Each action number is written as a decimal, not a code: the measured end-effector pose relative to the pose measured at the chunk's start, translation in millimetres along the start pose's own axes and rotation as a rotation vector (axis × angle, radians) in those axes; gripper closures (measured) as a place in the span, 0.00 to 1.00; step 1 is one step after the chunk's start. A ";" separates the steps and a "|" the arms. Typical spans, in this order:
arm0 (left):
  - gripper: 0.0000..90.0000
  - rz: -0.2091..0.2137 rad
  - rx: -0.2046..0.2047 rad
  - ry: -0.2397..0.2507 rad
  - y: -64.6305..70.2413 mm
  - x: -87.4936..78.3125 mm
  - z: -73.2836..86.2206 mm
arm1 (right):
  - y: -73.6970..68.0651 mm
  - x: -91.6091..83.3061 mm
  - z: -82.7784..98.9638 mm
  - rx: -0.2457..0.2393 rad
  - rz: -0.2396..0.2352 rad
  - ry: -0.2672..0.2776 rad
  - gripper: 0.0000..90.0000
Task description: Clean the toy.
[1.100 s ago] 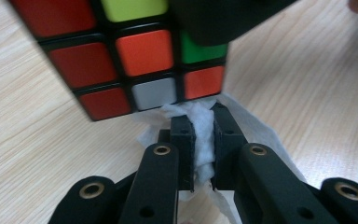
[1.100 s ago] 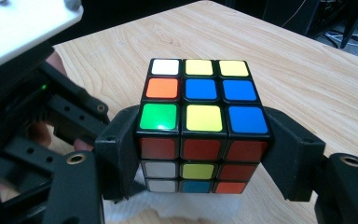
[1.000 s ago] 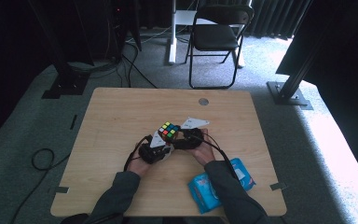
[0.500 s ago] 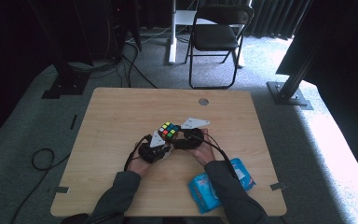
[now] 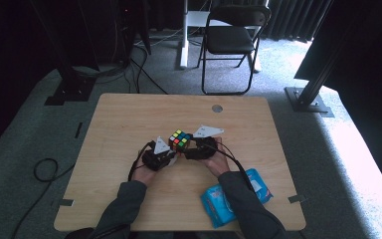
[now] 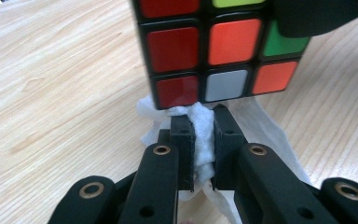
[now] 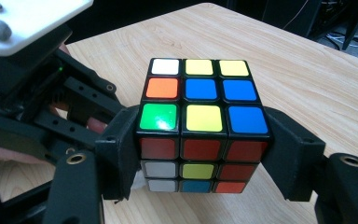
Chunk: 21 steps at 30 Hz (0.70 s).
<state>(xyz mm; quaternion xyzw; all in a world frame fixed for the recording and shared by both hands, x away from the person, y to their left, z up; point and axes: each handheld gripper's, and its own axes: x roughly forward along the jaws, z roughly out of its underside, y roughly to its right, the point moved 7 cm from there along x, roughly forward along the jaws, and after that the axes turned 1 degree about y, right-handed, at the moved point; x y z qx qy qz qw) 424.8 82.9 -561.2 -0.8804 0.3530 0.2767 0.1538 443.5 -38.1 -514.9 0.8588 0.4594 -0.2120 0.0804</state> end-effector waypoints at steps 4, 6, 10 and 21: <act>0.92 -0.014 -0.016 0.003 -4.8 -2.0 1.0 | 0.1 -0.3 -0.1 0.001 0.001 0.001 0.38; 0.91 -0.021 -0.028 0.008 -7.5 -2.9 2.3 | -0.1 -0.2 0.0 0.000 -0.001 0.001 0.38; 0.91 -0.029 -0.037 0.011 -10.5 -4.6 4.1 | -0.5 0.1 0.2 -0.002 -0.001 -0.002 0.38; 0.91 -0.022 -0.025 0.013 -7.2 -3.9 3.3 | -0.5 0.5 0.4 -0.001 -0.001 -0.003 0.38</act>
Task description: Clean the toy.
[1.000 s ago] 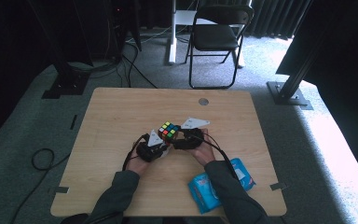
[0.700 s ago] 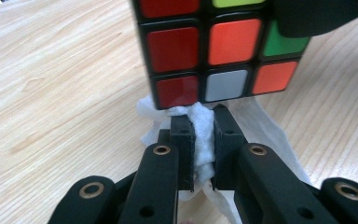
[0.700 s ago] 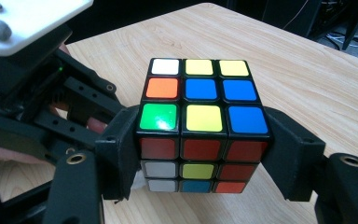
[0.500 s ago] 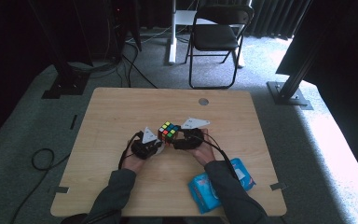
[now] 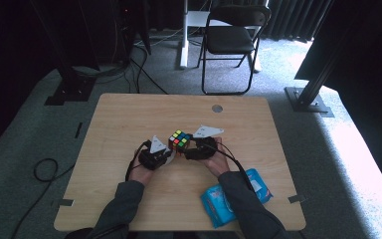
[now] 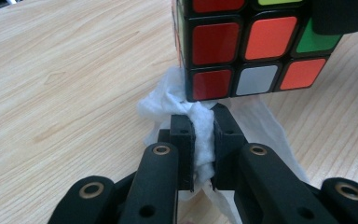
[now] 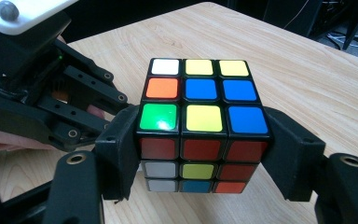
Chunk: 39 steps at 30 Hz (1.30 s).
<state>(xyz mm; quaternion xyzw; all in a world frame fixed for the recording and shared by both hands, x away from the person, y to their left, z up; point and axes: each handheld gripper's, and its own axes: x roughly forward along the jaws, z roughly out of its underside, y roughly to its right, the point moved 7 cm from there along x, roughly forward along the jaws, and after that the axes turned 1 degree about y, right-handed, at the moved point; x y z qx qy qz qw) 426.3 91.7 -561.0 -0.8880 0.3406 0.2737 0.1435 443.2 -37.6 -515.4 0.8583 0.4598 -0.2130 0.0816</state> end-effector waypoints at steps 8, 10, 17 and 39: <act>0.91 0.009 0.013 0.007 6.7 1.9 -1.5 | 0.4 -0.1 -0.1 0.003 -0.001 0.002 0.38; 0.91 0.015 0.016 0.007 8.0 2.1 -1.8 | 0.4 -0.1 -0.1 0.003 -0.001 0.001 0.38; 0.91 0.039 0.026 0.013 15.7 3.3 -2.9 | 0.5 0.0 -0.2 0.002 -0.001 0.002 0.38; 0.91 0.111 0.100 0.029 48.6 2.3 -8.9 | 2.9 -1.4 -1.0 0.016 0.007 0.012 0.38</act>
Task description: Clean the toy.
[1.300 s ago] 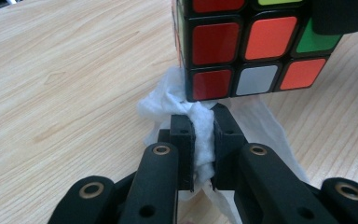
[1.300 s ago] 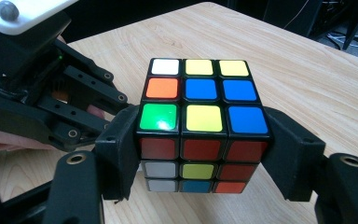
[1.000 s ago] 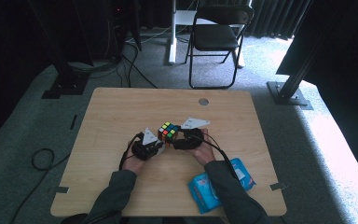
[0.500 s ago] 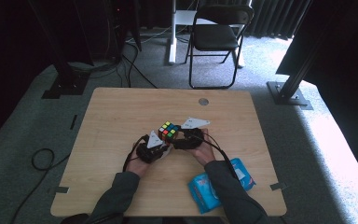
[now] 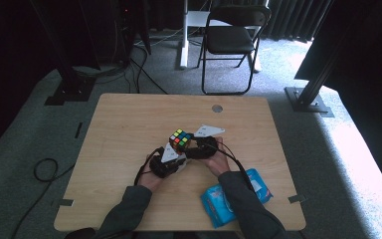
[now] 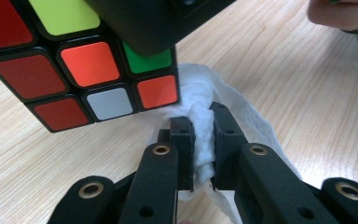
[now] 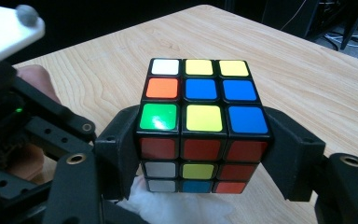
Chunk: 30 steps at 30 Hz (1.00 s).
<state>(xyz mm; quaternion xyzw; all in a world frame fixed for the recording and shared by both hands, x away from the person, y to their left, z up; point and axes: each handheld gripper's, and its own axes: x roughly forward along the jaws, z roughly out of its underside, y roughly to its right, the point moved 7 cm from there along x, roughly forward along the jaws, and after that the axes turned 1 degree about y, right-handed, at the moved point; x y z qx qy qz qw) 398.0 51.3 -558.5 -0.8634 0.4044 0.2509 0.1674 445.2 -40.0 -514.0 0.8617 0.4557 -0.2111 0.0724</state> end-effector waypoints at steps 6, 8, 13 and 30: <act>0.91 -0.004 0.018 -0.001 0.5 -4.9 0.6 | 3.3 -0.3 0.6 0.008 0.023 -0.004 0.38; 0.91 -0.008 0.011 0.003 -0.9 -6.9 0.8 | 4.5 0.0 0.9 0.011 0.030 -0.006 0.38; 0.91 -0.024 -0.011 0.007 -8.6 -12.4 4.9 | 7.2 0.8 2.1 0.021 0.041 -0.017 0.38; 0.91 -0.068 -0.064 -0.001 -28.6 -18.9 16.6 | 18.8 2.7 6.9 0.057 0.125 -0.054 0.38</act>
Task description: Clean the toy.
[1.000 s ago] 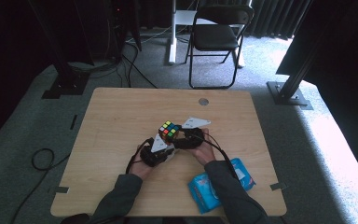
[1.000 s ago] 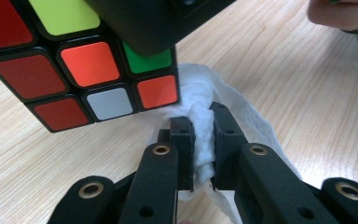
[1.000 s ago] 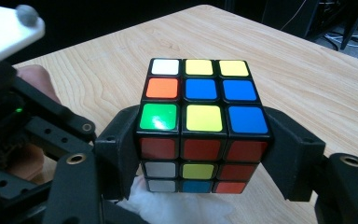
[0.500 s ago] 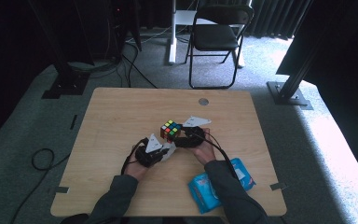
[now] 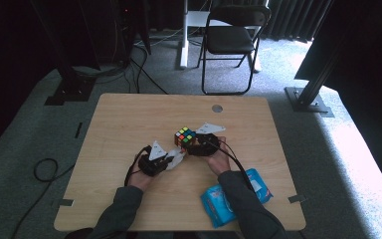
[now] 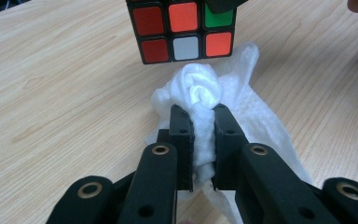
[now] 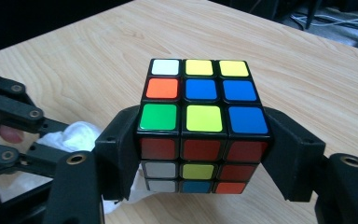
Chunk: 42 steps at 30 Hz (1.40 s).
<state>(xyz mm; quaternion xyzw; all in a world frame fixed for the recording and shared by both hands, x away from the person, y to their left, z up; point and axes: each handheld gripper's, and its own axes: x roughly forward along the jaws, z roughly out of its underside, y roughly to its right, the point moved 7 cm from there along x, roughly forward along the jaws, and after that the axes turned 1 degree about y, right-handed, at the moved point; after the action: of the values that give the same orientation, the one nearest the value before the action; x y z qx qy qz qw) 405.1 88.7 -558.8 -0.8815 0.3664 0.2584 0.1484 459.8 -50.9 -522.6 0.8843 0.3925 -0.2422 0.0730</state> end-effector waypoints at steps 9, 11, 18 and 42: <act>0.91 0.000 -0.008 0.000 -0.4 0.6 0.9 | 4.4 3.6 3.6 0.010 0.038 -0.033 0.38; 0.91 0.000 -0.008 0.000 -0.5 0.6 1.0 | 5.6 4.4 4.4 0.015 0.045 -0.039 0.38; 0.91 0.001 -0.006 -0.004 -0.5 1.0 1.5 | 10.8 7.4 8.0 0.038 0.074 -0.071 0.38; 0.91 -0.010 -0.004 -0.008 -1.0 0.9 1.6 | 22.7 13.5 18.8 0.085 0.149 -0.153 0.38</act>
<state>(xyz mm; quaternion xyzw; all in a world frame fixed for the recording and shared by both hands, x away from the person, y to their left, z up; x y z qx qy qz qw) 405.8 89.6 -560.6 -0.8825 0.3608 0.2621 0.1493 477.1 -63.5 -547.0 0.8923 0.3083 -0.3191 0.0832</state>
